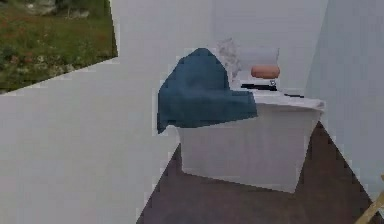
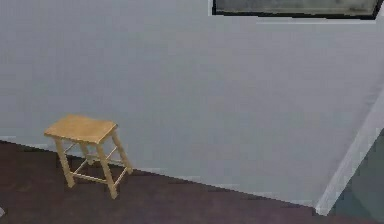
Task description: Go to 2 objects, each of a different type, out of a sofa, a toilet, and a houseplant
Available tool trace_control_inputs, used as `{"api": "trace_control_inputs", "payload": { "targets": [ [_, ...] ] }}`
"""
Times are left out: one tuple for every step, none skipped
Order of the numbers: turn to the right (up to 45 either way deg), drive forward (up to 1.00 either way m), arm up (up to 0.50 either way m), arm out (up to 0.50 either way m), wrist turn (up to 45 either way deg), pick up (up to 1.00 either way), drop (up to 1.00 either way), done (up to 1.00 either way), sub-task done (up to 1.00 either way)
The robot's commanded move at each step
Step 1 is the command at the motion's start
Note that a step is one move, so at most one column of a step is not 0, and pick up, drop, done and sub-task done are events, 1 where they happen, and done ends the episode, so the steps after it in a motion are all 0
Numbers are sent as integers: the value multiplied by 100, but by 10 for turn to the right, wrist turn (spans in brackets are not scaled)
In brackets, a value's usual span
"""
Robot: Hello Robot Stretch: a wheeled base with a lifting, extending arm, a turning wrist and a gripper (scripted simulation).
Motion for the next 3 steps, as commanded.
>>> {"api": "trace_control_inputs", "payload": {
  "targets": [
    [420, 0, 0, 0, 0, 0, 0, 0, 0],
    [0, 75, 0, 0, 0, 0, 0, 0, 0],
    [-360, 0, 0, 0, 0, 0, 0, 0, 0]
  ]
}}
